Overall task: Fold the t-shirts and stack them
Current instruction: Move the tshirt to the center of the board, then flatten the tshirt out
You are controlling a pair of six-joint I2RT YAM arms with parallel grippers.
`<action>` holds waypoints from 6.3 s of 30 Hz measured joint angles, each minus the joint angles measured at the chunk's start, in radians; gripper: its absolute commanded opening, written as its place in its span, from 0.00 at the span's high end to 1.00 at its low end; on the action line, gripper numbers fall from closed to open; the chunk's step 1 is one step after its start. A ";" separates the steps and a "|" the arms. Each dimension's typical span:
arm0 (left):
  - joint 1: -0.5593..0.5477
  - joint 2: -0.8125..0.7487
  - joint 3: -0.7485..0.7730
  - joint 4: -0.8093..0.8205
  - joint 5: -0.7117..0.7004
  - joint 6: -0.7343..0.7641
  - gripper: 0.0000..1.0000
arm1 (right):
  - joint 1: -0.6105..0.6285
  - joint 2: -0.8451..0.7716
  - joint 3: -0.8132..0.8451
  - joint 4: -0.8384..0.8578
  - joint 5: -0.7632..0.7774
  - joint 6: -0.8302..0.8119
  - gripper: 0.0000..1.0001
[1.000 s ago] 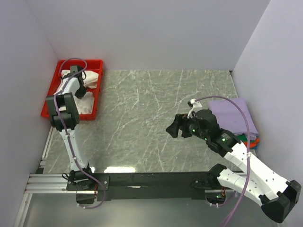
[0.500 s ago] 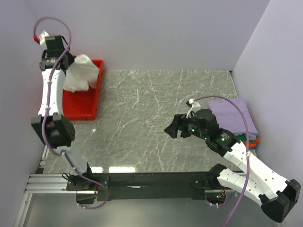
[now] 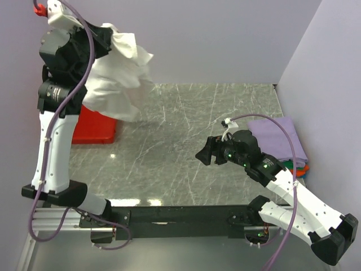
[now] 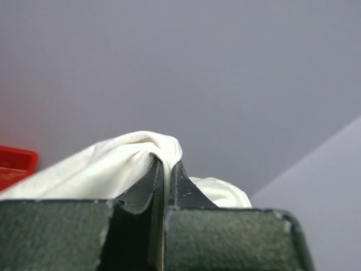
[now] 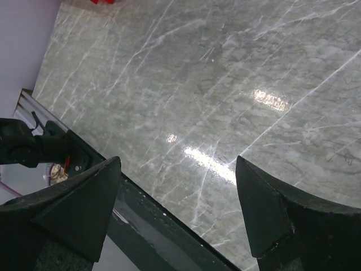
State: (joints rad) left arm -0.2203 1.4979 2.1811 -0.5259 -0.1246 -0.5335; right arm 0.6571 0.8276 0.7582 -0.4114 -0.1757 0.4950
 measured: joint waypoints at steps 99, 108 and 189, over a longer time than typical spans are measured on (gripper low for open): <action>-0.580 0.263 -1.113 0.201 -0.221 -0.518 1.00 | -0.289 0.821 0.475 0.198 0.059 0.139 1.00; -0.455 -0.280 -1.247 -0.002 -0.299 -0.514 1.00 | -0.383 0.640 0.520 0.072 0.072 0.110 1.00; -0.373 -0.790 -1.675 -0.370 -0.278 -0.977 0.52 | -0.288 0.110 -0.142 0.176 -0.027 0.172 0.52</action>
State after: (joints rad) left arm -0.5938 0.7074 0.5064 -0.8963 -0.4023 -1.5105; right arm 0.3687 0.9375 0.6163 -0.2356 -0.2028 0.6674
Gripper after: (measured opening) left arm 0.482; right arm 0.482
